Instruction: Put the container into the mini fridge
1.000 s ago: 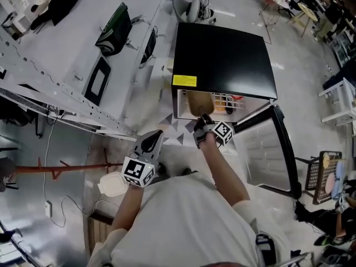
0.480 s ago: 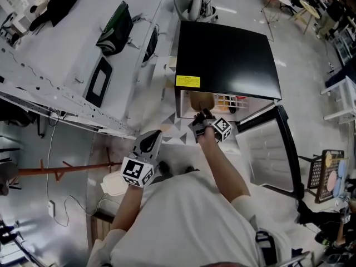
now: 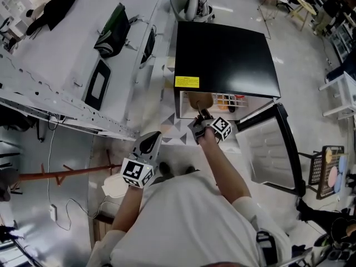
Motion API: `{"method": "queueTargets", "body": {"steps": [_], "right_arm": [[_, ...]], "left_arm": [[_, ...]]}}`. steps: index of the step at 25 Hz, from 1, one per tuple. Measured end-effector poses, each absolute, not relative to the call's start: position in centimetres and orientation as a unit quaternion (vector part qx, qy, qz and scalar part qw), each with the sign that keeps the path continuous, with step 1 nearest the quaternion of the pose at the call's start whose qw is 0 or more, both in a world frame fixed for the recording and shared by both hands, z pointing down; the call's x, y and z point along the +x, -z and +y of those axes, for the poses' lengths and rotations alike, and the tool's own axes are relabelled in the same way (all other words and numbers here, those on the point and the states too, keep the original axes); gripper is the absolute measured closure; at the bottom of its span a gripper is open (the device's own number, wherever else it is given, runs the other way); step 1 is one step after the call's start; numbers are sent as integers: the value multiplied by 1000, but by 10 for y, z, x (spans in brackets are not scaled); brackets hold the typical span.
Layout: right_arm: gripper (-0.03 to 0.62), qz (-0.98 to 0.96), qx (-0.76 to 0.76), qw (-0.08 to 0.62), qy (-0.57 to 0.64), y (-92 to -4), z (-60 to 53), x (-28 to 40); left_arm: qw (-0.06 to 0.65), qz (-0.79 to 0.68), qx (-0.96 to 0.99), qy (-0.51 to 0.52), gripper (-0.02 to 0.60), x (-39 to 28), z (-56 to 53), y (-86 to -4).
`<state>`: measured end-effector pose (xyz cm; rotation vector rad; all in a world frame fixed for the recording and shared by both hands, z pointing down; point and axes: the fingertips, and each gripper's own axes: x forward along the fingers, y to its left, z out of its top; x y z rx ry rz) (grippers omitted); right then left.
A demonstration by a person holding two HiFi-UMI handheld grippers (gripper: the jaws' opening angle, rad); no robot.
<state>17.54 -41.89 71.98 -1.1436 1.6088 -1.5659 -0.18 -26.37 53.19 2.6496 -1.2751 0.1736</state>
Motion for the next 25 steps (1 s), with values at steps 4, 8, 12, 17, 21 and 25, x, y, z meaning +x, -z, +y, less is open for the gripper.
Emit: {"method": "queueTargets", "body": {"steps": [4,8,12,17,21,25], "right_arm": [[217,631,-437,273,580,-722,-401,179],[217,684,-458,206,529,-715,-386,185],[220,745,-473,121,454,-703,-381,175],[220,796,-488,16,357,-700,-378,158],[220,829,-482,-73,276,-704,-377,144],[223,842,-476,-134,216,-707,-379,134]], "left_arm": [[97,-428,897,-56,577,-2,-264,-531],[101,-429,896,-54,577,-5,-264,-535],[105,-428,896,-54,577,-4,-262,-539],[110,-431,894,-52,577,-5,-258,-540],[112,-438,890,-52,577,-9,-255,-542],[115,-446,886,-53,577,-14,-253,-544]]}}
